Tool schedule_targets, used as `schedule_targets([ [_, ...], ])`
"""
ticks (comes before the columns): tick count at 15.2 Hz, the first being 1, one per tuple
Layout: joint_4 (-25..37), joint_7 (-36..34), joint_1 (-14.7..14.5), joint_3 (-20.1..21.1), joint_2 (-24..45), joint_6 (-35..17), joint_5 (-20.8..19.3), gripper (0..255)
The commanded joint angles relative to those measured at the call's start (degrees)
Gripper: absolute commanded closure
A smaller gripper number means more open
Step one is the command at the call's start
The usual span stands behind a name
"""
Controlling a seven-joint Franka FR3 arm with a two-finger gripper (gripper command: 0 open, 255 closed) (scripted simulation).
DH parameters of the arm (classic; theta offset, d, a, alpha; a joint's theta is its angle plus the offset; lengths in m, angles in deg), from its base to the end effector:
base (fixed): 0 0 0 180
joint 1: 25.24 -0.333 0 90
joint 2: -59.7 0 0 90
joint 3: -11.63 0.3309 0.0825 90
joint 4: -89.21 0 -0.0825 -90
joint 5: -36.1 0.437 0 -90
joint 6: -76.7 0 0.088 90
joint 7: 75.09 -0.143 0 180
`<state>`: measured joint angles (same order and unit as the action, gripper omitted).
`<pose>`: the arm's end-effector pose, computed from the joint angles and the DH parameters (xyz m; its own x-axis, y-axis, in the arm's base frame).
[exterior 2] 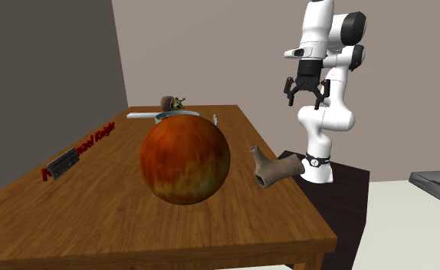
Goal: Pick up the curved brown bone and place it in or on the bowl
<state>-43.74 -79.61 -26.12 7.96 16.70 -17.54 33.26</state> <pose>0.3696 -0.0291 0.5774 0.9912 -0.1097 0.0740 -0.1100 -0.9939 0.0001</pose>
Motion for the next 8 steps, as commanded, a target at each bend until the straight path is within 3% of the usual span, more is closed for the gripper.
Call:
schedule_targets([
  [1,0.00,0.00,0.00,0.00,0.00,0.00,0.00,0],
  [8,2.94,-8.06,0.57,2.33,11.93,-12.29,2.27,0],
])
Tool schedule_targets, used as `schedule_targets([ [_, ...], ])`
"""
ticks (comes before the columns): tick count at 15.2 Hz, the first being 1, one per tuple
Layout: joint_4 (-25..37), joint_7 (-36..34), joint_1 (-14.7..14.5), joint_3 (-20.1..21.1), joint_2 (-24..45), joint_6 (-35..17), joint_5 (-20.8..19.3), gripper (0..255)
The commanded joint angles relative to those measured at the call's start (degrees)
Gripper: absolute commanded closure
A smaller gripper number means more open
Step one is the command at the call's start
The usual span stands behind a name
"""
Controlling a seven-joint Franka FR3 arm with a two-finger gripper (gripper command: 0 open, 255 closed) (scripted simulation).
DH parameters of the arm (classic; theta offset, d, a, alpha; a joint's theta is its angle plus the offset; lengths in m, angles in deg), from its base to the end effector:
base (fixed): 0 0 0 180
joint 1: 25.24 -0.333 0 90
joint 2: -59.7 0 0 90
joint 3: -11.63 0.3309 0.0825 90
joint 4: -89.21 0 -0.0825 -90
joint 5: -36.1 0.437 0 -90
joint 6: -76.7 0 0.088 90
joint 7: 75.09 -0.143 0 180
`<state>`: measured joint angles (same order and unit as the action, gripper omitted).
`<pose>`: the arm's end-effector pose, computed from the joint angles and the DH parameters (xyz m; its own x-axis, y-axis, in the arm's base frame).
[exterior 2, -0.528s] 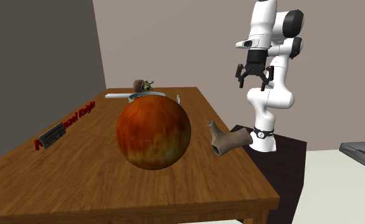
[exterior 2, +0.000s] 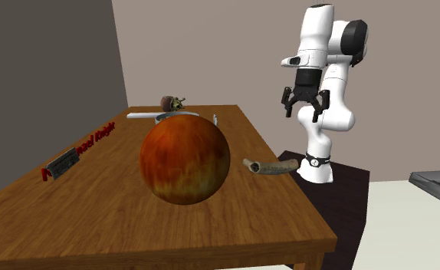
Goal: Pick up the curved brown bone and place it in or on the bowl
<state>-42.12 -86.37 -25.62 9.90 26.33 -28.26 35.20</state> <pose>0.4357 -0.0134 0.5446 0.9701 -0.2117 0.1191 -0.2102 -0.9773 -0.0248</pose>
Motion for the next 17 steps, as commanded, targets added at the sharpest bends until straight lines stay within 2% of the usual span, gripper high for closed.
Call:
schedule_targets([
  [1,2.09,-2.40,0.18,0.67,4.14,-3.14,0.54,0],
  [10,12.54,-11.95,1.24,2.49,21.47,-14.40,1.12,0],
  [16,22.99,-18.03,1.76,2.74,33.42,-18.78,0.53,0],
  [17,23.09,-18.08,1.75,2.73,33.51,-18.80,0.53,0],
])
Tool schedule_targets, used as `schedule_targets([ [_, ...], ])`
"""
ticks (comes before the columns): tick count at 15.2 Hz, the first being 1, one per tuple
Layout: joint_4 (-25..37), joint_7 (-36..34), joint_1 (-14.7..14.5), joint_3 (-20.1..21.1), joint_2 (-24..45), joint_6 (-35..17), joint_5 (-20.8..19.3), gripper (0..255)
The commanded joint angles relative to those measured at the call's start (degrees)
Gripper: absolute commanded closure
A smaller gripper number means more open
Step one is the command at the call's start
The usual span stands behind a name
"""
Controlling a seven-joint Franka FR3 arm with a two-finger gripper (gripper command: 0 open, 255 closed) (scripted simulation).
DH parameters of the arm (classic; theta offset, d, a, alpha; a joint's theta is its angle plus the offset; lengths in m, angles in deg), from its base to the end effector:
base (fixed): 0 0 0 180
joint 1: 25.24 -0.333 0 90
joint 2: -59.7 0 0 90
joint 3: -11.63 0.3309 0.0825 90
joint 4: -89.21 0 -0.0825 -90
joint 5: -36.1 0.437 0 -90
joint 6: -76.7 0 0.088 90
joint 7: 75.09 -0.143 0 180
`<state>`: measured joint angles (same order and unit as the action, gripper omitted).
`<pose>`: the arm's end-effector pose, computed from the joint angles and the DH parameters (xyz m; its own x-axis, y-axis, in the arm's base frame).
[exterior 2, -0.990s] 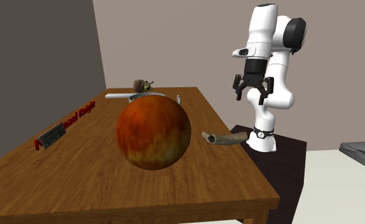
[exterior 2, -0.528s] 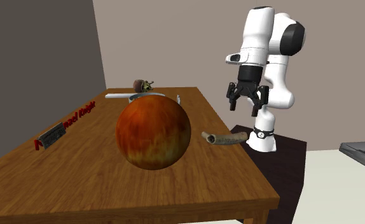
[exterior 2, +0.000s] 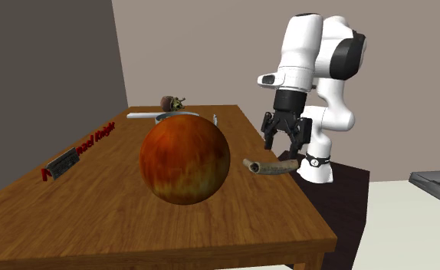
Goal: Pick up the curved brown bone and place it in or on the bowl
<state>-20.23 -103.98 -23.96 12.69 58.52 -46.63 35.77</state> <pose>0.6387 -0.0028 0.4917 0.8445 -0.4835 0.2305 -0.4683 -0.8753 -0.1205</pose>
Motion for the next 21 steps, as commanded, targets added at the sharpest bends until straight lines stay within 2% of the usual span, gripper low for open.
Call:
schedule_targets([
  [1,0.87,-0.47,0.08,-0.07,1.68,-1.10,-0.05,0],
  [7,-0.92,-0.51,0.08,-0.08,4.23,-5.45,-0.12,0],
  [15,-0.92,-0.51,0.07,-0.08,4.23,-5.45,-0.12,0],
  [16,-0.87,-0.53,0.07,-0.07,4.27,-5.44,-0.12,255],
  [21,-0.80,-0.82,-0.06,0.04,4.46,-5.55,-0.21,255],
])
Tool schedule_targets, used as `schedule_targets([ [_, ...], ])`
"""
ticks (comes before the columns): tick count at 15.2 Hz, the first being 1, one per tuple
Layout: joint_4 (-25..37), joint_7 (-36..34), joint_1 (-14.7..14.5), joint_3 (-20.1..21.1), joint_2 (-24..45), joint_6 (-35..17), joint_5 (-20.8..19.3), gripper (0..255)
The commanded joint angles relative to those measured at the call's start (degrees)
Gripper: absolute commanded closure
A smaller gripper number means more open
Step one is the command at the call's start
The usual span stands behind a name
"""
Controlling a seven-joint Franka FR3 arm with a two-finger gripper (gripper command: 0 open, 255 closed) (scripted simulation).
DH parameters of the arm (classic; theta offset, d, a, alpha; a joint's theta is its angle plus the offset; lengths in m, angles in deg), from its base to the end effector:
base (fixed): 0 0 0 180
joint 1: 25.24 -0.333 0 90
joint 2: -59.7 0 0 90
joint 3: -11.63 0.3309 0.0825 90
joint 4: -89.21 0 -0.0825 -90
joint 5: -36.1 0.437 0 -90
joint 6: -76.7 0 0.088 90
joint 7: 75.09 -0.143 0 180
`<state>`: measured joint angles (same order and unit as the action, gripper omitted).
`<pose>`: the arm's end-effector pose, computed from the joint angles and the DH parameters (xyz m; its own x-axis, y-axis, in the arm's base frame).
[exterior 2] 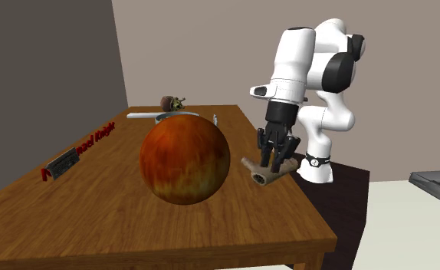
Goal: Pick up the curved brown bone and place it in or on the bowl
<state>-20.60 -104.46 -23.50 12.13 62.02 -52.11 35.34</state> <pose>0.6569 -0.0150 0.4604 0.8266 -0.5013 0.2559 -0.4843 -0.8651 -0.1303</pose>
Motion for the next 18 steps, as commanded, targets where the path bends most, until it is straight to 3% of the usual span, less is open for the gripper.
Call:
schedule_targets([
  [1,-0.56,0.21,-0.26,0.37,0.77,-0.02,0.39,255],
  [9,1.39,0.03,-0.36,0.32,0.11,2.10,0.31,255],
  [10,1.39,0.03,-0.36,0.32,0.11,2.10,0.31,0],
  [12,-4.41,8.59,1.70,-1.14,-4.61,0.85,11.48,0],
  [18,-5.73,9.12,1.30,-1.13,-2.60,-2.48,12.24,0],
])
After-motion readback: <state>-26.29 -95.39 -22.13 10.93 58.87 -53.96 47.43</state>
